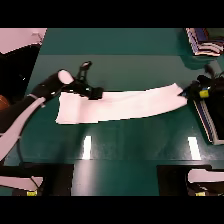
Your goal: Fold the shirts.
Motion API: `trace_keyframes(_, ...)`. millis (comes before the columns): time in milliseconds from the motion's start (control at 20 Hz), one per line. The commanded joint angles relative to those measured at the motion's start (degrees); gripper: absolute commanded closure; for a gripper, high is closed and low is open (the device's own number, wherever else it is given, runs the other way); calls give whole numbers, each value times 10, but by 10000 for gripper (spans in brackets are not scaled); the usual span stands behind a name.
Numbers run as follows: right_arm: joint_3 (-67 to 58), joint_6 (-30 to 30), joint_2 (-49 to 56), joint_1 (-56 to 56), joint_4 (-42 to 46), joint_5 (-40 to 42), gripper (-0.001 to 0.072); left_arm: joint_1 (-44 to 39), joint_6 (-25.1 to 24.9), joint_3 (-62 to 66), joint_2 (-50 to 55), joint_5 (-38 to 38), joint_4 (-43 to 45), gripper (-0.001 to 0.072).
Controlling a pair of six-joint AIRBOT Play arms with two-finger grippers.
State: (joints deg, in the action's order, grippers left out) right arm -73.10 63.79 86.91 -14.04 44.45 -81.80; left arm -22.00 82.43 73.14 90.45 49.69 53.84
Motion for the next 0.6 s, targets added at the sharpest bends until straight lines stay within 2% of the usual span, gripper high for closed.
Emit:
trace_keyframes(0,-78,38,-63,47,-45,-28,698,-58,29,91,88,-6,-5,678)
trace_keyframes(150,-146,48,-83,119,-89,-21,698,-82,31,142,139,18,-5,678)
trace_keyframes(550,-244,59,-82,292,-88,41,698,-99,31,151,163,28,-2,678)
